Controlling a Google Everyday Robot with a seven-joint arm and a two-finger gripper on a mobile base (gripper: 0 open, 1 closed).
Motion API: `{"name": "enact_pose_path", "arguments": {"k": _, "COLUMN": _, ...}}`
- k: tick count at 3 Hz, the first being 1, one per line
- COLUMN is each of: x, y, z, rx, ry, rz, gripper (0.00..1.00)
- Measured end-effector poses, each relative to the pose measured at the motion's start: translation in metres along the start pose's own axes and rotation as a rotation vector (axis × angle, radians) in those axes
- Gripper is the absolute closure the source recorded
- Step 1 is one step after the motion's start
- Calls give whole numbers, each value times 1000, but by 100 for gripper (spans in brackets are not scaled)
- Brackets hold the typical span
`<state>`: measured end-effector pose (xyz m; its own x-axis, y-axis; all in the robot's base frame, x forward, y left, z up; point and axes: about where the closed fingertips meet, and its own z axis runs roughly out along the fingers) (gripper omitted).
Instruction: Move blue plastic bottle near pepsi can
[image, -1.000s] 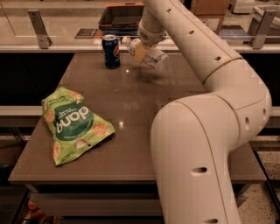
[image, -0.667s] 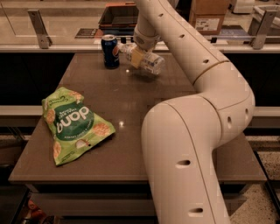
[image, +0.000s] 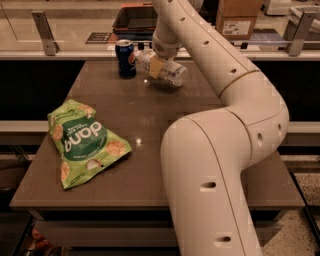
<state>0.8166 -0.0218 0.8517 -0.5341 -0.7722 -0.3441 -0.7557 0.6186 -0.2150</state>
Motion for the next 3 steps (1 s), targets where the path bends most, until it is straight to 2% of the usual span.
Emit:
{"name": "enact_pose_path", "arguments": {"k": 2, "x": -1, "y": 2, "z": 9, "rx": -5, "ry": 4, "rz": -3, "gripper": 12}}
{"name": "enact_pose_path", "arguments": {"k": 3, "x": -1, "y": 3, "z": 13, "rx": -7, "ry": 6, "rz": -4, "gripper": 0}}
